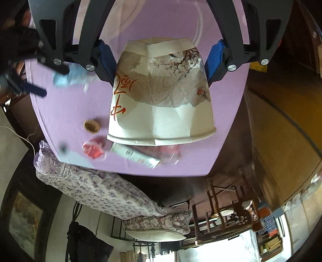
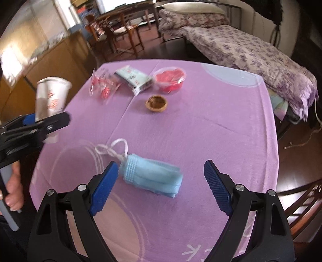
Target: Collect trash
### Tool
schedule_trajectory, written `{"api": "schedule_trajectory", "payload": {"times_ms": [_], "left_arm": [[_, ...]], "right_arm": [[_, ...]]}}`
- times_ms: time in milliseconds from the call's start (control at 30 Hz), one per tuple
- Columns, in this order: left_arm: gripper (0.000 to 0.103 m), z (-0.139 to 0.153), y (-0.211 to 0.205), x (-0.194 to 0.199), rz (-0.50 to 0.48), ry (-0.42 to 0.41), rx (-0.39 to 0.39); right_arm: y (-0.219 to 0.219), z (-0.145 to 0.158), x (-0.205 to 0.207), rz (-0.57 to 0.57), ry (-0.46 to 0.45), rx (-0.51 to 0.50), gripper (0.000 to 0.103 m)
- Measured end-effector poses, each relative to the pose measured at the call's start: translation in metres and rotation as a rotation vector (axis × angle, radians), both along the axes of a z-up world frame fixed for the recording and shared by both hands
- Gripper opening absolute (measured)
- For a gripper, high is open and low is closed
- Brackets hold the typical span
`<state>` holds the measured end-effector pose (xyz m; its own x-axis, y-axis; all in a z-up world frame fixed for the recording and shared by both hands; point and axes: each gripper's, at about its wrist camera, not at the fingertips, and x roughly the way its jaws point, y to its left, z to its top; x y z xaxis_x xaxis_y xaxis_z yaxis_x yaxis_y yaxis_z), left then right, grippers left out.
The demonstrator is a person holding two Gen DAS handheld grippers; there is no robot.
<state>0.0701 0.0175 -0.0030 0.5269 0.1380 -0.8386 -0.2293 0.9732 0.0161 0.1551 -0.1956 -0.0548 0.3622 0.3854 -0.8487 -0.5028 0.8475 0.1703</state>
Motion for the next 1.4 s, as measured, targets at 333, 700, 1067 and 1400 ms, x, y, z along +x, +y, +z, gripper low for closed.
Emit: {"api": "schedule_trajectory", "payload": {"times_ms": [333, 700, 1067, 1400], "left_arm": [[0.075, -0.016, 0.029, -0.03, 0.026, 0.017, -0.076], [0.075, -0.021, 0.024, -0.029, 0.005, 0.026, -0.093], [0.075, -0.023, 0.027, -0.028, 0.009, 0.028, -0.105], [0.075, -0.023, 0.028, -0.027, 0.0, 0.027, -0.114]], "right_arm": [[0.009, -0.011, -0.025, 0.216, -0.063, -0.177, 0.084], [0.03, -0.02, -0.016, 0.202, -0.107, -0.141, 0.06], [0.015, -0.015, -0.005, -0.1, 0.191, 0.127, 0.038], [0.024, -0.003, -0.023, -0.022, 0.066, 0.006, 0.07]]}}
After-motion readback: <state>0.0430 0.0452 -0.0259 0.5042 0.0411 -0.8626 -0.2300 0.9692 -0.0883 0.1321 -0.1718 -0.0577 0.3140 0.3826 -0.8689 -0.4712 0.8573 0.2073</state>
